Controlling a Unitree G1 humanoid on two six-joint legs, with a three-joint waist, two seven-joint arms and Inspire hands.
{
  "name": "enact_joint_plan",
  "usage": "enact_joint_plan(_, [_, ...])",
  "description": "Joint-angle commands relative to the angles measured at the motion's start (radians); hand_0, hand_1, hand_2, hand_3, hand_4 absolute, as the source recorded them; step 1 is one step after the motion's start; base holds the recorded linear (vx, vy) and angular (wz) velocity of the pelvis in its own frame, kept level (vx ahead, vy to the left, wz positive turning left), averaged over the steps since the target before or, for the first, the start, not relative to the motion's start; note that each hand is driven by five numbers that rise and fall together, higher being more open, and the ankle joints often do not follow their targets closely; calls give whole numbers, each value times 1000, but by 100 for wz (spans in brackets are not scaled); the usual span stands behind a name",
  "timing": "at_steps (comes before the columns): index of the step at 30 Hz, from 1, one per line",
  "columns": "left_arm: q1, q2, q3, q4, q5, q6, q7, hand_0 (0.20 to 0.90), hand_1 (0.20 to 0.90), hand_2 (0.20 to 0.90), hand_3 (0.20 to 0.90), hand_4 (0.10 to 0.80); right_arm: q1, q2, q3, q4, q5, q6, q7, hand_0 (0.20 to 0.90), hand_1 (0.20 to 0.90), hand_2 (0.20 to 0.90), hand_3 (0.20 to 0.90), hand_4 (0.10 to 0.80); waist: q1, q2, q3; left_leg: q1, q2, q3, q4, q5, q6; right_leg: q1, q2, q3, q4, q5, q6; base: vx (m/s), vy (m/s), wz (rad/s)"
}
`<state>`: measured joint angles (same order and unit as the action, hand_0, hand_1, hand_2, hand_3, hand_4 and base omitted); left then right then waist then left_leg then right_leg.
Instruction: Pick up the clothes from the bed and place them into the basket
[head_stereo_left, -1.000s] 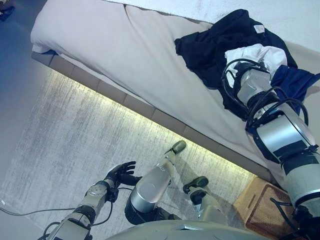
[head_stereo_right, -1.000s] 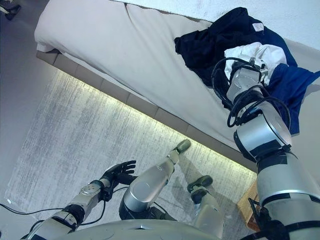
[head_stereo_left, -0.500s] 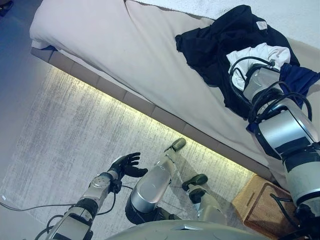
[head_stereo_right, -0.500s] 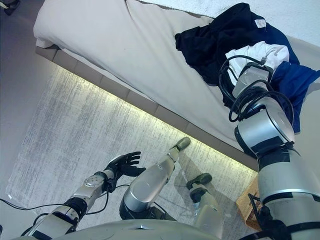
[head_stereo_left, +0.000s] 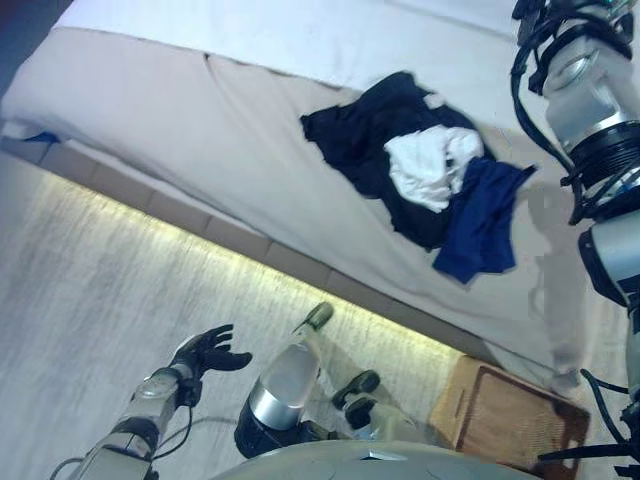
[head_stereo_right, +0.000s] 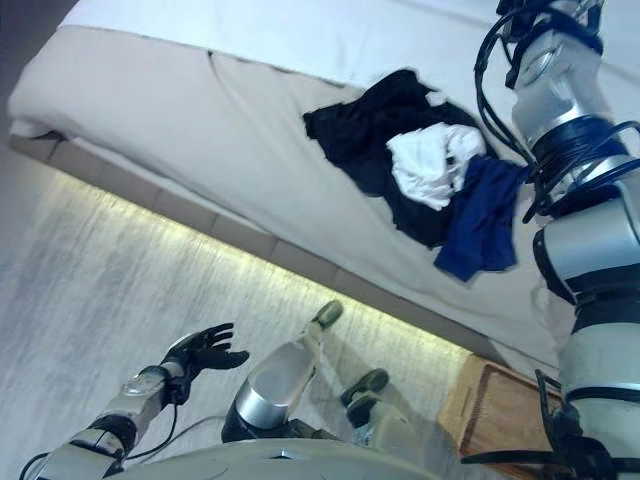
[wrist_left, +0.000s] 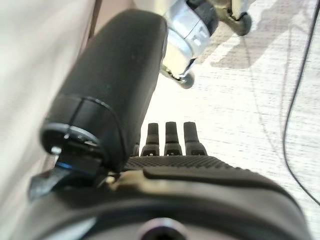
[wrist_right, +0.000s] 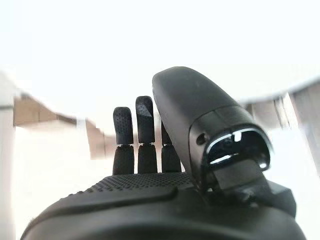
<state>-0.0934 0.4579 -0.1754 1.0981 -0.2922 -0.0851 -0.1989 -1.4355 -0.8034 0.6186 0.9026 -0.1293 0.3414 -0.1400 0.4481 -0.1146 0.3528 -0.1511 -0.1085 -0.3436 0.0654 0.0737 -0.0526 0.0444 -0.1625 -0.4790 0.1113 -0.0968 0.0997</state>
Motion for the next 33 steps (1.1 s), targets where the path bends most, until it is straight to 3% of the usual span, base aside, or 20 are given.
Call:
enact_joint_plan(1, [86, 16, -27, 62, 80, 22, 15, 900, 900, 900, 900, 800, -71, -83, 54, 1, 13, -56, -16, 300, 300, 300, 200, 100, -36, -17, -203, 91, 32, 129, -148, 11, 70, 76, -18, 63, 76, 164, 32, 3, -107, -7])
enact_joint_plan(4, [84, 20, -10, 104, 110, 23, 11, 900, 900, 900, 900, 800, -115, -124, 87, 4, 50, -57, -28, 300, 300, 300, 200, 100, -58, -39, -248, 101, 29, 138, -153, 11, 69, 91, -6, 75, 57, 171, 36, -72, -86, 0])
enact_joint_plan(9, [82, 10, 8, 117, 104, 42, 17, 900, 900, 900, 900, 800, -137, -151, 86, -29, 110, -69, -43, 300, 300, 300, 200, 100, -93, -43, -285, 132, 41, 177, -153, -5, 65, 95, 17, 90, 33, 149, 32, -78, -44, -22])
enact_joint_plan(11, [82, 0, 27, 120, 118, 63, 21, 900, 900, 900, 900, 800, -114, -155, 64, -65, 150, -88, 3, 300, 300, 300, 200, 100, -108, -47, -297, 145, 43, 193, -153, -12, 60, 98, 31, 99, 9, 133, 27, -28, -26, -20])
enact_joint_plan(12, [83, -4, 36, 121, 129, 74, 16, 900, 900, 900, 900, 800, -88, -149, 43, -97, 180, -92, 60, 352, 352, 352, 260, 160, -112, -47, -299, 151, 44, 199, -153, -16, 58, 98, 36, 101, 3, 127, 24, 3, -14, -20])
enact_joint_plan(13, [83, -7, 42, 124, 143, 80, 11, 900, 900, 900, 900, 800, -58, -144, 25, -122, 184, -69, 118, 721, 721, 721, 691, 591, -114, -48, -301, 155, 45, 201, -153, -17, 56, 98, 40, 104, 1, 121, 21, 17, -2, -30])
enact_joint_plan(14, [82, -10, 44, 124, 157, 86, 4, 900, 900, 900, 900, 800, -32, -139, 14, -139, 164, -51, 175, 900, 900, 900, 900, 800, -116, -47, -302, 158, 44, 201, -151, -18, 56, 97, 43, 107, 1, 117, 17, 26, 15, -28])
enact_joint_plan(18, [79, -43, -5, 121, 157, 92, 7, 900, 900, 900, 900, 800, 70, -81, 3, -91, 36, -81, 321, 900, 900, 900, 900, 800, -111, -37, -295, 173, 50, 193, -143, -26, 53, 120, 55, 103, -19, 75, -12, 63, 38, -14])
enact_joint_plan(22, [80, -59, -32, 116, 168, 101, 5, 900, 900, 900, 900, 800, 126, -22, -3, -54, -54, -102, 388, 900, 900, 900, 900, 800, -80, -26, -278, 170, 48, 170, -131, -24, 51, 141, 57, 75, -31, 44, -31, 55, 86, 3])
enact_joint_plan(29, [95, -44, -24, 128, 200, 64, -15, 900, 900, 900, 900, 800, 198, -2, -7, -1, -94, -130, 407, 900, 900, 900, 900, 800, -4, -17, -243, 160, 35, 97, -134, -30, 44, 155, 50, 15, -11, -11, -41, 83, 57, 32])
enact_joint_plan(33, [116, -42, 6, 127, 213, 42, -25, 900, 900, 900, 900, 800, 263, 10, -27, -12, -189, -138, 399, 900, 900, 900, 900, 800, 26, -1, -216, 140, 25, 55, -105, -34, 43, 135, 25, -15, 43, -31, -50, 103, 148, 35])
